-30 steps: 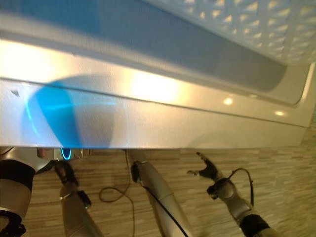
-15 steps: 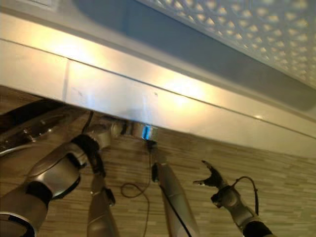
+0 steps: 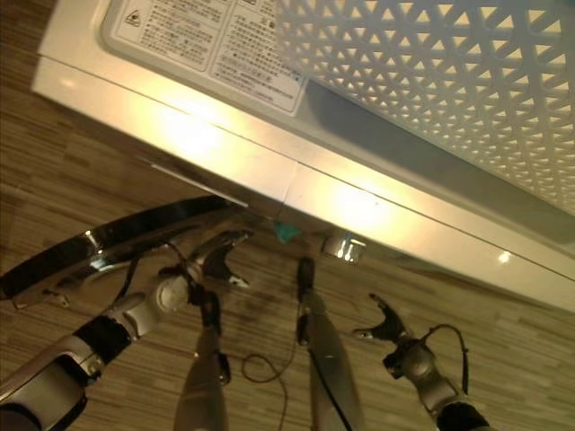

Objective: Grab the laundry basket,head to the washer,open it,put in the laundry and shut it.

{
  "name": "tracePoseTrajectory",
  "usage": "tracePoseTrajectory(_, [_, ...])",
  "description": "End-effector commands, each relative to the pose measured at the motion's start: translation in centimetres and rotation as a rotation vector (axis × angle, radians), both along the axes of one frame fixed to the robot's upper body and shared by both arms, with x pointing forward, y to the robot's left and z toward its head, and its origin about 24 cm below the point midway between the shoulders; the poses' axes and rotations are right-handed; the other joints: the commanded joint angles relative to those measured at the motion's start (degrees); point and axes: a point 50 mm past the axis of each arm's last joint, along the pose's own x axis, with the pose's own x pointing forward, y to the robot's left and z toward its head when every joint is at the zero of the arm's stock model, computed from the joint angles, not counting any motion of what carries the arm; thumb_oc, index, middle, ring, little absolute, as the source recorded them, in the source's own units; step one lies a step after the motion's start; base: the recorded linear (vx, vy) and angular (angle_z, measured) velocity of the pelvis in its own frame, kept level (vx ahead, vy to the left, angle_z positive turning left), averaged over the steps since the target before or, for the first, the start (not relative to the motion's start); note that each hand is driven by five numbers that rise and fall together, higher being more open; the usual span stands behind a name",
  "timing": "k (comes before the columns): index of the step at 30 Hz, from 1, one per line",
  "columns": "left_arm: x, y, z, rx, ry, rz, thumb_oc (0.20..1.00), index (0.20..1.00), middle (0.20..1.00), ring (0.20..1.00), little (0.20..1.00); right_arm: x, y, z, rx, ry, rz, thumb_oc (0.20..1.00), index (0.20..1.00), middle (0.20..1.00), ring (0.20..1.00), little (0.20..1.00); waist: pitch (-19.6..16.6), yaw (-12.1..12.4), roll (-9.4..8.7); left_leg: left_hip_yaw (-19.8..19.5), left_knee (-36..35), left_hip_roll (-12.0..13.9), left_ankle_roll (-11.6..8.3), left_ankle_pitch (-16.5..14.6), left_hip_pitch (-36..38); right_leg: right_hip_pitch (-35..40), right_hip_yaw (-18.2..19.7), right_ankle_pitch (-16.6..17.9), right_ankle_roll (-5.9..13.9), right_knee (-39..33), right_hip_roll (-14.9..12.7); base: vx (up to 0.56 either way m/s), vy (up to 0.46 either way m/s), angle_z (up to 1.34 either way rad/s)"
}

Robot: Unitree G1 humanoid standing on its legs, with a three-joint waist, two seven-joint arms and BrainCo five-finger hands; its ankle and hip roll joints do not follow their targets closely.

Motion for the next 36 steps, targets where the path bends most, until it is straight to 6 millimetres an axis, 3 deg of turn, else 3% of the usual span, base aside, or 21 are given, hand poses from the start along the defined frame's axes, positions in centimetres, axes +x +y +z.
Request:
tracePoseTrajectory(1, [-2.0,-0.9,-0.3,-0.142,0.031,-0.061,1.0,1.0,1.0,1.0,1.0,-3.0,-1.5,-2.1,-0.044,0.129,-0.024,1.0,1.0,1.0,1.0,1.0,-2.68,1.42,1.79,-1.89,5.28,-0.45,2.33,-6.24,3.83,6.68,0.71,-4.39,5.67,-0.26,-0.92,0.09,0.101,0.09])
tracePoseTrajectory(7, [-5.5,1.7,-6.2,-0.132,0.276,0.06,1.0,1.0,1.0,1.0,1.0,-6.7,-2.6,-5.5,-0.061,0.365,-0.09,1.0,1.0,1.0,1.0,1.0,-4.26,3.36,2.44,-2.74,5.7,-1.04,3.37,-8.15,15.13,18.1,0.15,-7.62,5.5,1.92,-1.0,0.08,0.12,0.14])
tracePoseTrajectory(9, [-6.2,2.2,-7.3,-0.148,0.317,0.112,1.0,1.0,1.0,1.0,1.0,-7.4,-2.6,-6.1,-0.055,0.399,-0.112,1.0,1.0,1.0,1.0,1.0,-4.67,3.54,2.46,-2.77,5.42,-1.33,3.67,-8.18,17.04,20.04,0.13,-7.75,5.47,1.74,-1.05,0.07,0.1,0.03])
tracePoseTrajectory(10, [-7.6,3.0,-10.0,-0.161,0.408,0.235,1.0,1.0,1.0,1.0,1.0,-9.1,-2.8,-7.2,-0.048,0.48,-0.165,1.0,1.0,1.0,1.0,1.0,-6.33,4.06,2.87,-3.11,4.54,-1.96,4.13,-8.07,20.07,23.53,-0.04,-7.9,5.73,1.1,-1.23,0.14,0.159,0.01])
tracePoseTrajectory(12, [-9.4,3.4,-13.1,-0.156,0.518,0.357,1.0,1.0,1.0,1.0,1.0,-11.1,-3.1,-8.2,-0.043,0.563,-0.237,1.0,1.0,1.0,1.0,1.0,-8.18,4.53,3.51,-3.4,1.1,-2.53,4.34,-7.16,24.31,28.2,-0.42,-7.51,6.08,-1.78,-1.59,0.11,0.125,0.0])
tracePoseTrajectory(14, [-9.4,3.4,-13.1,-0.156,0.518,0.357,1.0,1.0,1.0,1.0,1.0,-11.1,-3.1,-8.2,-0.043,0.563,-0.237,1.0,1.0,1.0,1.0,1.0,-8.16,4.5,3.51,-3.42,1.03,-2.54,4.34,-7.11,24.34,28.25,-0.45,-7.47,6.09,-1.85,-1.6,0.06,0.054,0.02])
tracePoseTrajectory(16, [-13.8,4.7,-17.4,-0.177,0.721,0.623,1.0,1.0,1.0,1.0,1.0,-14.5,-2.9,-9.4,-0.015,0.699,-0.322,1.0,1.0,1.0,1.0,1.0,-12.73,5.25,4.53,-3.85,-5.57,-3.42,4.32,-4.66,29.4,34.03,-1.93,-5.53,6.67,-8.13,-2.61,0.14,0.143,0.1])
tracePoseTrajectory(17, [-14.8,4.8,-18.2,-0.191,0.766,0.674,1.0,1.0,1.0,1.0,1.0,-15.0,-2.8,-9.6,-0.008,0.72,-0.333,1.0,1.0,1.0,1.0,1.0,-13.51,5.28,4.68,-3.67,-5.57,-3.7,4.2,-4.83,29.76,35.4,-2.54,-4.78,6.9,-10.09,-2.86,0.1,0.111,0.29])
tracePoseTrajectory(23, [-19.0,5.4,-20.2,-0.202,0.933,0.806,1.0,1.0,1.0,1.0,1.0,-16.4,-2.8,-9.9,-0.006,0.779,-0.363,1.0,1.0,1.0,1.0,1.0,-16.74,5.73,4.73,-3.06,-5.57,-4.88,4.47,-6.04,31.67,39.61,-3.11,-3.11,7.42,-14.01,-4.12,0.05,0.057,0.07])
tracePoseTrajectory(33, [-19.8,5.8,-20.3,-0.238,0.951,0.835,1.0,1.0,1.0,1.0,1.0,-15.1,-2.4,-9.8,0.006,0.757,-0.33,1.0,1.0,1.0,1.0,1.0,-15.95,7.2,3.81,-3.01,-5.26,-7.9,7.58,-7.23,33.07,39.63,-1.74,-2.09,8.72,-12.03,-6.86,0.0,0.125,-0.02])
tracePoseTrajectory(35, [-20.0,5.8,-20.4,-0.223,0.963,0.826,1.0,1.0,1.0,1.0,1.0,-14.8,-2.2,-9.8,0.012,0.756,-0.321,1.0,1.0,1.0,1.0,1.0,-15.58,7.25,3.35,-2.21,-4.82,-9.44,8.83,-8.01,32.66,37.97,-0.2,0.23,9.56,-11.99,-7.95,-0.1,0.189,-0.11])
tracePoseTrajectory(36, [-19.8,6.0,-20.3,-0.2,0.959,0.804,1.0,1.0,1.0,1.0,1.0,-14.1,-2.2,-9.7,0.008,0.743,-0.31,1.0,1.0,1.0,1.0,1.0,-15.19,7.21,3.12,-0.85,-4.33,-10.63,9.73,-8.25,32.03,35.64,1.3,4.15,10.64,-11.98,-8.97,-0.19,0.184,-0.23])
